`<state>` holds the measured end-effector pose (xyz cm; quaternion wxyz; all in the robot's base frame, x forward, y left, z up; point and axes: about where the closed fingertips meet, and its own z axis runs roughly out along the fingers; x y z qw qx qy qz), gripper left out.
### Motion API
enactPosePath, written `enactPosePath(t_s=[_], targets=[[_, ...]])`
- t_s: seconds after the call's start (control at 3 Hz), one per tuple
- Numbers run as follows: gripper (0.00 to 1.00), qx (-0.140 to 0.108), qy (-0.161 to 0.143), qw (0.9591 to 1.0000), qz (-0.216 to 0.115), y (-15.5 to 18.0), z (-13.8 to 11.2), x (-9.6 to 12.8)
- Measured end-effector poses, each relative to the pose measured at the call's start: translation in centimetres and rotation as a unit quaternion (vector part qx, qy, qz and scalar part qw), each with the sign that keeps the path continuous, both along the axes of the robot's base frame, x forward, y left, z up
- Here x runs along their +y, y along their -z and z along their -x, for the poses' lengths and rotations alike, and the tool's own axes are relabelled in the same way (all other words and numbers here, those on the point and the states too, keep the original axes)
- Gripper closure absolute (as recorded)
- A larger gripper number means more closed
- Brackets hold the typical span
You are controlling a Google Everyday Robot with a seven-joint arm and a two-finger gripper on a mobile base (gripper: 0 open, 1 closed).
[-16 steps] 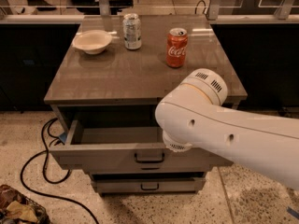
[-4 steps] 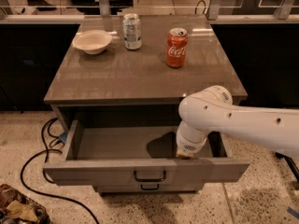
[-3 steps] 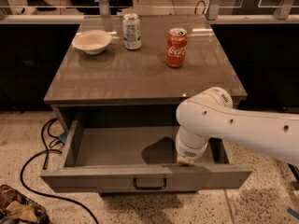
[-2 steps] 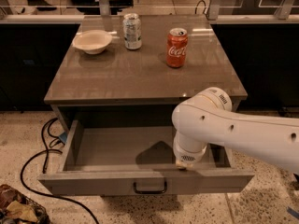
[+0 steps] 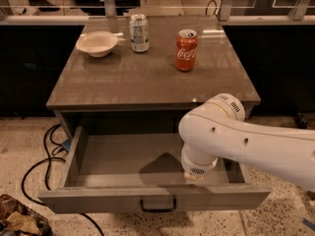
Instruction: Open top drawer
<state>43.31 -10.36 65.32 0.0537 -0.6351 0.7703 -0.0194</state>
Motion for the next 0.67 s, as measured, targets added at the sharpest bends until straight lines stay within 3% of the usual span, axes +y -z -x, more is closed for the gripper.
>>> enactPosePath(t_s=[0.67], targets=[[0.3,-0.001,0.0,1.0,0.001,-0.13,0.07,-0.08]])
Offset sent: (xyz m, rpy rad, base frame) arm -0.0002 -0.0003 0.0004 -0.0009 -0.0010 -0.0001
